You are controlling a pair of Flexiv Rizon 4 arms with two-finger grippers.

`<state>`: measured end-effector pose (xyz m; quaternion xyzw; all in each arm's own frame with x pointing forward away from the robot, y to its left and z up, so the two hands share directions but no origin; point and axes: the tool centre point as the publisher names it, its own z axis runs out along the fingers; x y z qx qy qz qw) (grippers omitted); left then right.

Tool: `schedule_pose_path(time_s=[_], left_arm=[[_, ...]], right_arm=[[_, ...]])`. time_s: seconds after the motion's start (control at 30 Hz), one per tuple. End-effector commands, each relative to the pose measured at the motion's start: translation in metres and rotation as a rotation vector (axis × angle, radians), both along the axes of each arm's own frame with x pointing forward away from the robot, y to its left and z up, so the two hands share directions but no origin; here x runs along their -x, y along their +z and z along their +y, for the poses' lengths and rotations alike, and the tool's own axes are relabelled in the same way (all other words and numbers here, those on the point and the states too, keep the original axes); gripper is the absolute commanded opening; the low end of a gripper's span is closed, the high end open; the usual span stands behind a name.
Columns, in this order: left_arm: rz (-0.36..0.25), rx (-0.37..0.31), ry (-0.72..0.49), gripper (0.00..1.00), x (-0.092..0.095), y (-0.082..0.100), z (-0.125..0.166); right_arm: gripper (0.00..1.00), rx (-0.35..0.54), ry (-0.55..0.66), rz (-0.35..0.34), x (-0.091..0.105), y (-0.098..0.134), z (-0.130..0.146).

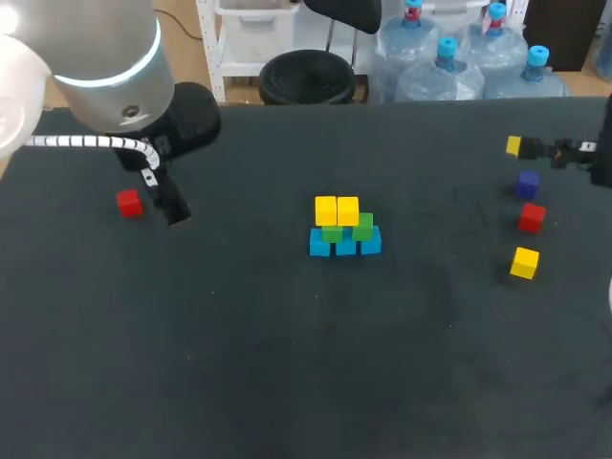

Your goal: Place the blue cubes, place green cubes on the blue cubes, place the yellow cubes on the green cubes, then place the red cubes on the yellow cubes, and place purple cube on the red cubes.

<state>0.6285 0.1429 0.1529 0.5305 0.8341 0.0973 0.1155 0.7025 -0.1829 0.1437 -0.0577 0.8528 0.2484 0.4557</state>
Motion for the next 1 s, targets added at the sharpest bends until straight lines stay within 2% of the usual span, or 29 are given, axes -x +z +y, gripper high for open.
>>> schedule_pose_path(time_s=[0.03,0.2,0.43,0.6,0.67,0.77,0.87,1.0], left_arm=[[-0.001,0.004,-0.003,1.00,0.001,0.000,0.001],[-0.001,0.004,-0.003,1.00,0.001,0.000,0.001],[-0.001,0.004,-0.003,1.00,0.001,0.000,0.001],[-0.001,0.004,-0.003,1.00,0.001,0.000,0.001],[-0.001,0.004,-0.003,1.00,0.001,0.000,0.001],[-0.001,0.004,-0.003,1.00,0.001,0.000,0.001],[-0.001,0.004,-0.003,1.00,0.001,0.000,0.001],[-0.001,0.004,-0.003,1.00,0.001,0.000,0.001]], right_arm=[[1.00,0.066,0.007,0.036,0.002,0.013,-0.005],[1.00,0.149,0.069,0.077,0.012,0.020,0.001],[1.00,0.273,0.161,0.173,0.029,0.024,0.009],[1.00,0.445,0.286,0.170,0.040,0.012,0.007],[1.00,0.486,0.313,0.184,0.042,0.006,0.000],[1.00,0.611,0.376,0.174,0.045,-0.002,-0.012],[1.00,0.633,0.441,0.179,0.048,-0.006,-0.018],[1.00,0.727,0.573,0.212,0.057,-0.016,-0.020]])
